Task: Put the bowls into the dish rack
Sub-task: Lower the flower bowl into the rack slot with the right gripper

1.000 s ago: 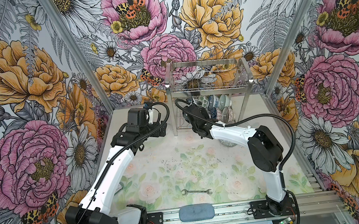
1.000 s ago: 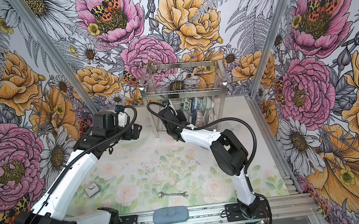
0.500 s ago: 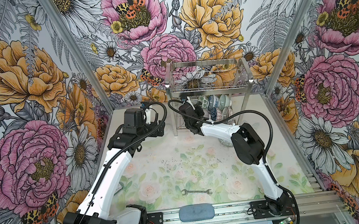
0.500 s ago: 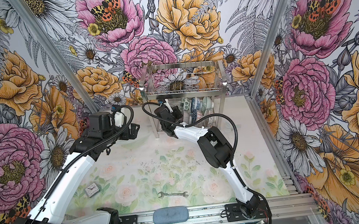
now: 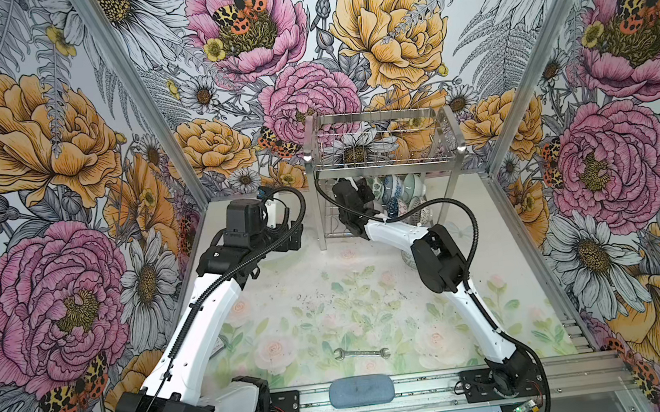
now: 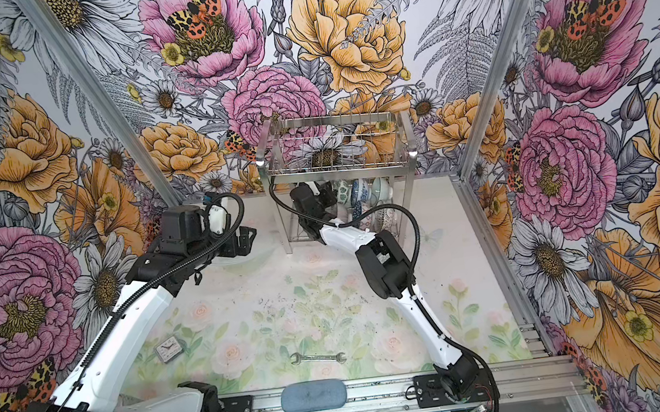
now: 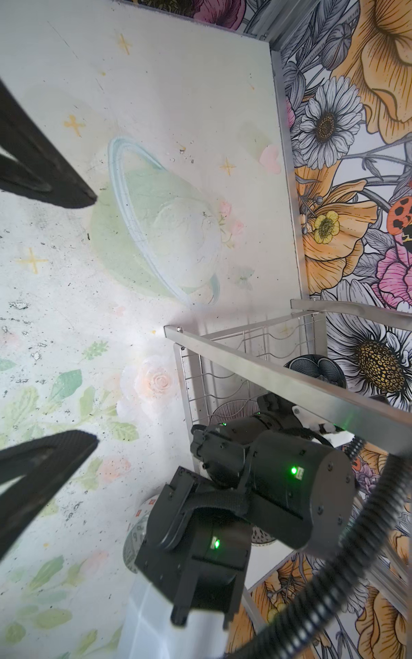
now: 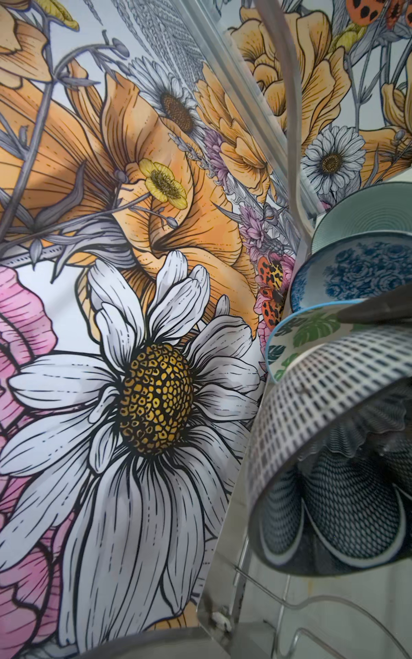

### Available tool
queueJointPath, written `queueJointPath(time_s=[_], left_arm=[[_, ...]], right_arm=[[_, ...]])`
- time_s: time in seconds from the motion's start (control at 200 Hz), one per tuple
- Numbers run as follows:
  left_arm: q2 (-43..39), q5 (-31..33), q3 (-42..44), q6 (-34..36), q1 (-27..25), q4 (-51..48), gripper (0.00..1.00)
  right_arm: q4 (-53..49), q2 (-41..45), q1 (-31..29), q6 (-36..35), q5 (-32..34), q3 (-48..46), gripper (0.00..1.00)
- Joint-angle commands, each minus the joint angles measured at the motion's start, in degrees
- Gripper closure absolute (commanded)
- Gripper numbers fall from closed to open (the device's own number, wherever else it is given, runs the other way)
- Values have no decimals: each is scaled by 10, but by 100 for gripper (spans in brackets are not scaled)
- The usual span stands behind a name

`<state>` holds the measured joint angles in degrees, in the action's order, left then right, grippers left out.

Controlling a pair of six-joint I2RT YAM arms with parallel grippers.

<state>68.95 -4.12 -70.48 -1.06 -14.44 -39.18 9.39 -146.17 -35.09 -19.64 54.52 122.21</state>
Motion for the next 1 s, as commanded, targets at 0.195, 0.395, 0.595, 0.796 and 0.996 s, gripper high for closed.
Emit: queueJointPath(time_s=[0.195, 0.395, 0.595, 0.796, 0.996], left_arm=[[-16, -12, 3, 2, 9, 17, 1], [-18, -14, 3, 3, 11, 17, 1], [-20, -14, 4, 1, 11, 17, 1], [-22, -14, 5, 1, 13, 16, 2], [-22, -15, 4, 2, 13, 16, 1]], right_arm=[[29, -86, 6, -60, 14, 146, 100], [15, -121, 11, -69, 10, 190, 100], [4, -137, 15, -75, 9, 207, 100], [-30, -143, 17, -59, -1, 216, 100], [-64, -140, 16, -41, -38, 216, 100]])
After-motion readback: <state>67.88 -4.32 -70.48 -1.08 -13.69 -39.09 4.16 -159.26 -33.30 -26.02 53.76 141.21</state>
